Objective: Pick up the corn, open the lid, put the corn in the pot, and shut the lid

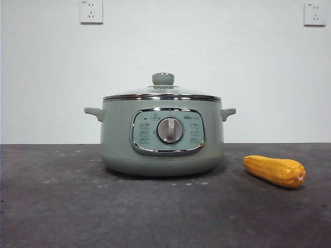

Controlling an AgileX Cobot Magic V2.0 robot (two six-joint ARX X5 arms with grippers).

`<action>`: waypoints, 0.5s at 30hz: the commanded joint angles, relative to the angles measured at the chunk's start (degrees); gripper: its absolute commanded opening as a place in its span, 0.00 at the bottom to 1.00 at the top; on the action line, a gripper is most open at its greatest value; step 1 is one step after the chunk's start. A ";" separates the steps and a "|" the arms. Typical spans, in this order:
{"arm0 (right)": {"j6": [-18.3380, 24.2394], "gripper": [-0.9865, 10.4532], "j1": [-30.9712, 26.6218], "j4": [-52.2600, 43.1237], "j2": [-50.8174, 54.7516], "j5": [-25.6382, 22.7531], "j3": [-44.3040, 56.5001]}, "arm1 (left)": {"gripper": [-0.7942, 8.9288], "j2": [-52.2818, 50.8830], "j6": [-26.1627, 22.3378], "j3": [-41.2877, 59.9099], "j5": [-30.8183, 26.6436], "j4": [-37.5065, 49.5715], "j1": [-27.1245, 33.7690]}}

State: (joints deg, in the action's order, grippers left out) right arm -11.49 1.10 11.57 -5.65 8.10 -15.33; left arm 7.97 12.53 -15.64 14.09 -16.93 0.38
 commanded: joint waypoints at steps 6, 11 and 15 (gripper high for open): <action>1.75 0.08 0.04 12.79 -11.58 5.51 -17.07 | 0.08 8.13 -0.66 -13.60 6.29 -7.19 0.17; 6.47 0.08 0.04 22.60 -19.74 8.70 -29.77 | 0.08 14.10 -5.14 -23.32 9.84 -14.45 0.17; 9.33 0.08 0.04 30.71 -25.64 9.09 -39.58 | 0.08 18.47 -6.97 -30.56 12.61 -18.56 0.17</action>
State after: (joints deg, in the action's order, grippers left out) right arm -4.21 1.10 41.52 -30.70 16.97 -53.45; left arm 26.20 7.60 -45.41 26.24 -35.33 0.38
